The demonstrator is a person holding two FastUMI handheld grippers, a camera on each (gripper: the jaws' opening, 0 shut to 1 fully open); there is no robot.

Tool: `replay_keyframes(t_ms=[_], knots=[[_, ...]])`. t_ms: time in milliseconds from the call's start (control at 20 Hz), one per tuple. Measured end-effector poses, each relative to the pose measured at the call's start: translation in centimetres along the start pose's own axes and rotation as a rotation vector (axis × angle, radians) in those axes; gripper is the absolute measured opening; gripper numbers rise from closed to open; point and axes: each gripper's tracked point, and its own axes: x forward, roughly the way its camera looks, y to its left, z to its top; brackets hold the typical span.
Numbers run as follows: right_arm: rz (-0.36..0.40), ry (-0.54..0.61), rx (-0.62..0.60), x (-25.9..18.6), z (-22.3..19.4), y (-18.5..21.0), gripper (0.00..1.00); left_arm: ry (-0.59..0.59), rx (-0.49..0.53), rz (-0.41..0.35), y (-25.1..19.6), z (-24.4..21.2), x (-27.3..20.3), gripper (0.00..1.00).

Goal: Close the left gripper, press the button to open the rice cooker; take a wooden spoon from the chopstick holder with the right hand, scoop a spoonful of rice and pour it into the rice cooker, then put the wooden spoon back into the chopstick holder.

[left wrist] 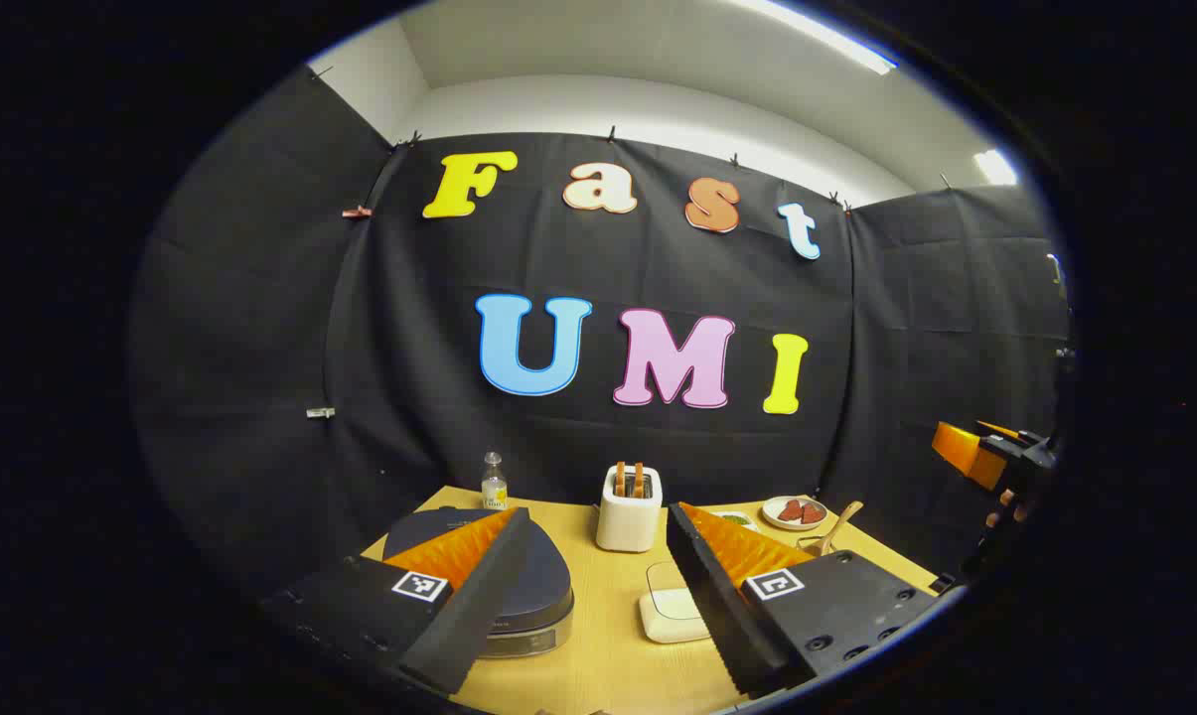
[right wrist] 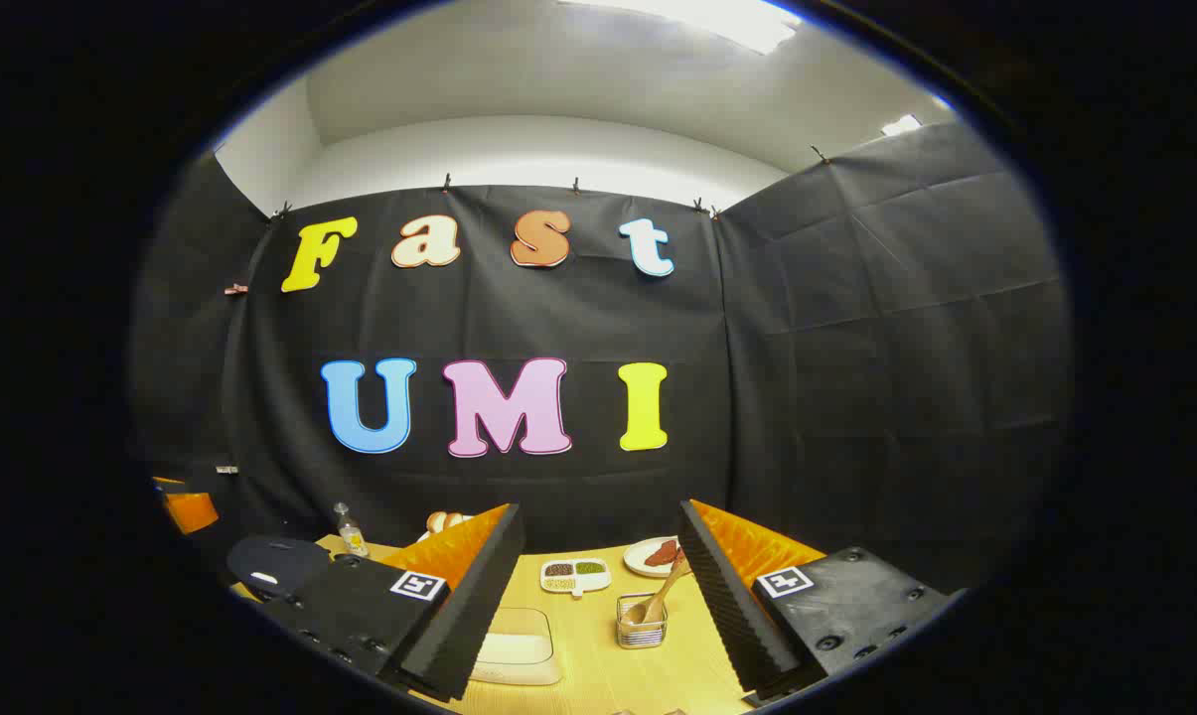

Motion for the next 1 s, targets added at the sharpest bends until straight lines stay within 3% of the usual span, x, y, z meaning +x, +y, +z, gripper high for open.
replay_keyframes(t_ms=[150, 500, 700, 1000], knots=[[0.026, 0.025, 0.000, -0.1, -0.7, 0.9, 0.99, -0.026, 0.030, 0.029, 0.6, 0.4, 0.3, 0.93], [0.047, 0.044, -0.024, -0.7, -1.0, 2.7, 0.99, -0.001, -0.032, 0.004, 1.6, -0.5, 0.8, 0.93], [0.071, 0.068, -0.047, -1.1, -1.6, 4.4, 0.99, -0.014, -0.009, -0.009, 2.4, -0.3, 1.1, 0.94], [0.062, 0.090, -0.061, -0.2, -2.4, 3.8, 0.98, 0.012, -0.024, -0.008, 2.5, -1.2, 1.7, 0.94]])
